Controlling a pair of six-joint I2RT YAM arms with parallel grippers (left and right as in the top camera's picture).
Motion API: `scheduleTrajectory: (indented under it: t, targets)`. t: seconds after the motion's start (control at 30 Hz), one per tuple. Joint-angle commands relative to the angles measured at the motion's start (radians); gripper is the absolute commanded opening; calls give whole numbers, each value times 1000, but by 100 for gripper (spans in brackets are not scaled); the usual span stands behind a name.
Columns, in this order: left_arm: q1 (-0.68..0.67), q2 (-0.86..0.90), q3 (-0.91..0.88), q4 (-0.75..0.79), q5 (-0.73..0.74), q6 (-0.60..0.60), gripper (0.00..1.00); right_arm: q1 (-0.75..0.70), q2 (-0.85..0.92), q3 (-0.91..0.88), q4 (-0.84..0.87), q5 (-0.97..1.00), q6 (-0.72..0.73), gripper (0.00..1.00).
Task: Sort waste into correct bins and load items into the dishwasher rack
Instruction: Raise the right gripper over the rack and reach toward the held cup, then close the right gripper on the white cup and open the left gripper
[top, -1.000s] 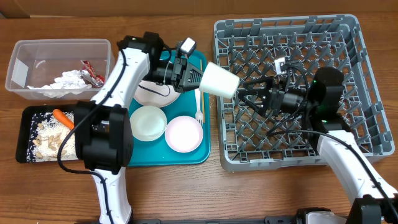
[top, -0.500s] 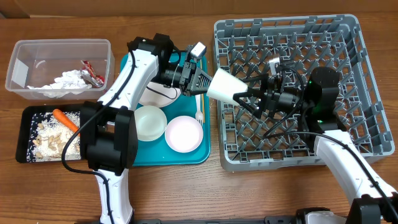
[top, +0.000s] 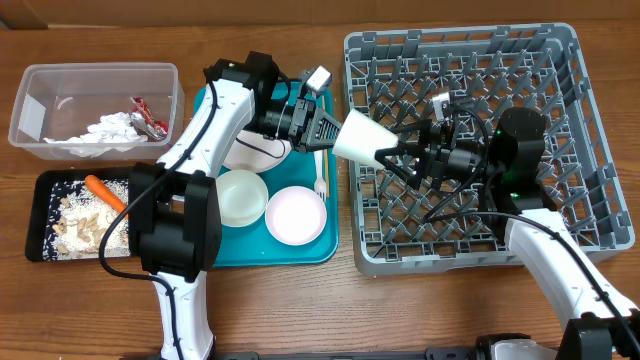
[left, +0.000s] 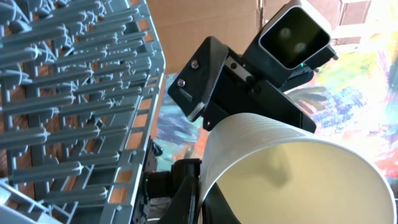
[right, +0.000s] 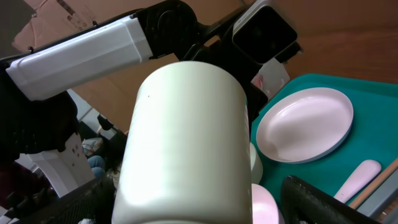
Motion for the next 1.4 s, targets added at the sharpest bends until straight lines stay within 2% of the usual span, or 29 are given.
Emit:
scheduleTrajectory:
  t: [0.0,0.3,0.47,0.8,1.0,1.03,1.13,1.27,1.37]
  targets:
    - [-6,-34,17,13,54,40,4,3,3,19,2,3,1,89]
    - [-6,-34,17,14,55,40,4,4,3,19,7,3,2,89]
    - [-6,-34,17,14,55,40,4,6,3,19,28,30,50,88]
    - [-6,-34,17,14,55,40,4,40,3,19,45,34,50,72]
    - [-6,-34,17,14,54,41,4,39,3,19,48,37,50,41]
    - [-6,-34,17,14,54,41,4,40,3,19,50,37,50,39]
    - [-6,-34,17,14,54,41,4,39,3,19,78,37,72,38]
    - [-7,-34,17,10,54,40,4,39,3,19,235,34,223,38]
    - [-10,-34,17,-4,53,42,4,39,3,19,284,32,264,38]
